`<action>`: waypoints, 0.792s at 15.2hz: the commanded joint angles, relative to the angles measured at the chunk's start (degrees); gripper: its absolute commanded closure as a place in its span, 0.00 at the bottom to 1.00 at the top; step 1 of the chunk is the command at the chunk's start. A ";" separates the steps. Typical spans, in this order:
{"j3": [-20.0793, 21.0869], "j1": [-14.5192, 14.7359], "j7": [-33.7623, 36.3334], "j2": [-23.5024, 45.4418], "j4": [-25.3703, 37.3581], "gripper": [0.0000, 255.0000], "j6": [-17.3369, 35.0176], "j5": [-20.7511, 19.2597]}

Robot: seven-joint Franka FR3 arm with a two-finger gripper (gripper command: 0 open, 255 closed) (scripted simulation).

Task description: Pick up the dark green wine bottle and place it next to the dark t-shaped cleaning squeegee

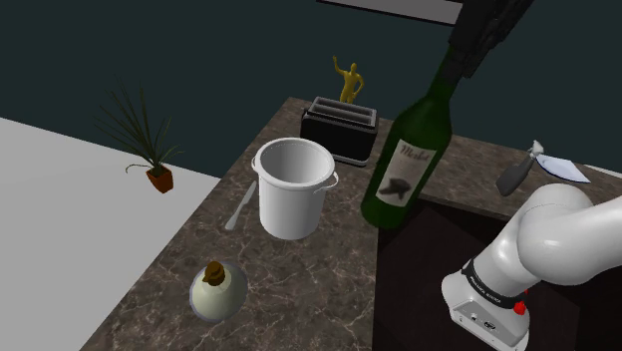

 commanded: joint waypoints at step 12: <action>1.44 -1.76 1.73 8.82 18.95 1.00 -10.37 -2.04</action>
